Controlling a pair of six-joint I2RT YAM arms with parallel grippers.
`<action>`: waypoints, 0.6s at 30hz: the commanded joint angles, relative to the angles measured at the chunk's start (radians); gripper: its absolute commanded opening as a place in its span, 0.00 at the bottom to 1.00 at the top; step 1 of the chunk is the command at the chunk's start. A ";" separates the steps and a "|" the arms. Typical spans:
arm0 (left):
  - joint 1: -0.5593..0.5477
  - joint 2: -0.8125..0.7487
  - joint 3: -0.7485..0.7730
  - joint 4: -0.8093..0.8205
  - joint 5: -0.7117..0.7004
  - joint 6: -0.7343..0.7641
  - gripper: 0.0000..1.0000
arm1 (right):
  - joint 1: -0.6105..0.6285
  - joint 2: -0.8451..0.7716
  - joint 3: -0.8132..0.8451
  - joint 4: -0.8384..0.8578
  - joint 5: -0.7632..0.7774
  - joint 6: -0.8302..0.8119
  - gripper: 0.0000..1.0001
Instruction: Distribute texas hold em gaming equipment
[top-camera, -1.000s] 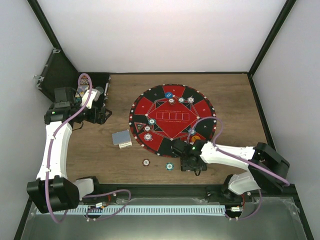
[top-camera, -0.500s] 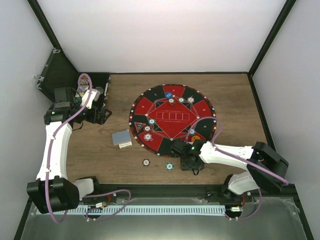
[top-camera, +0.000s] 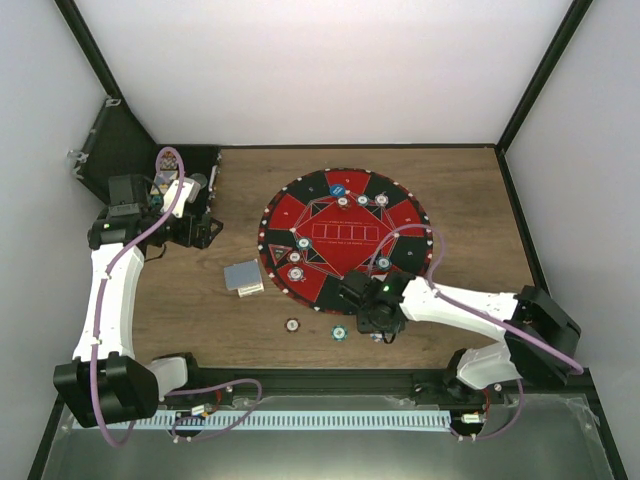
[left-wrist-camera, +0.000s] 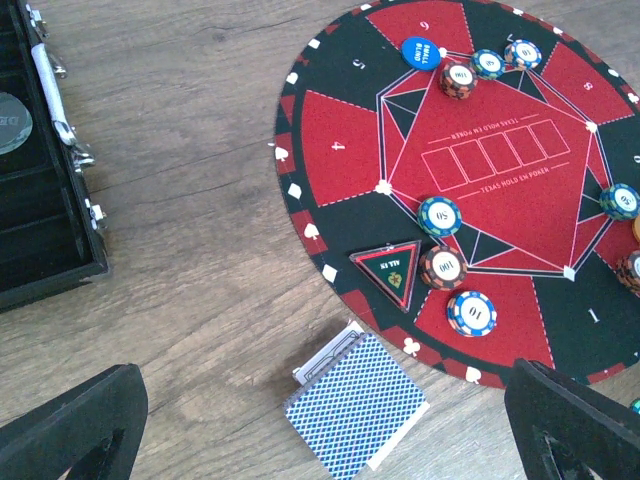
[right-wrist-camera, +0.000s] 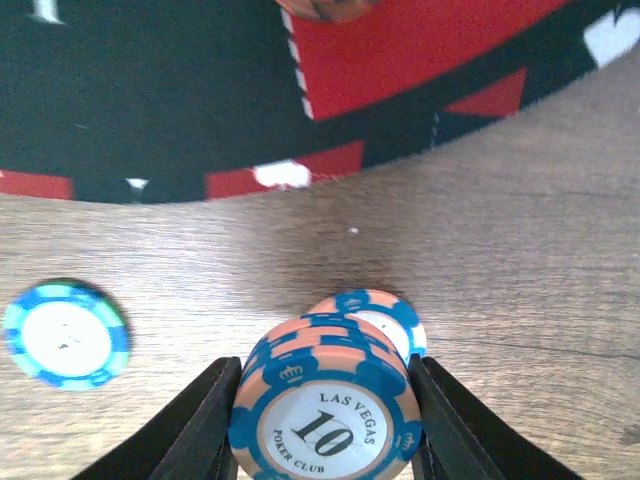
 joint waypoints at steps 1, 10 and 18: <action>0.006 -0.016 0.011 0.005 0.004 0.004 1.00 | 0.009 -0.020 0.111 -0.071 0.047 -0.022 0.27; 0.005 -0.023 0.015 -0.011 0.002 0.018 1.00 | -0.008 0.099 0.242 -0.027 0.078 -0.092 0.27; 0.006 -0.043 0.021 -0.040 -0.012 0.037 1.00 | -0.075 0.216 0.303 0.072 0.080 -0.176 0.27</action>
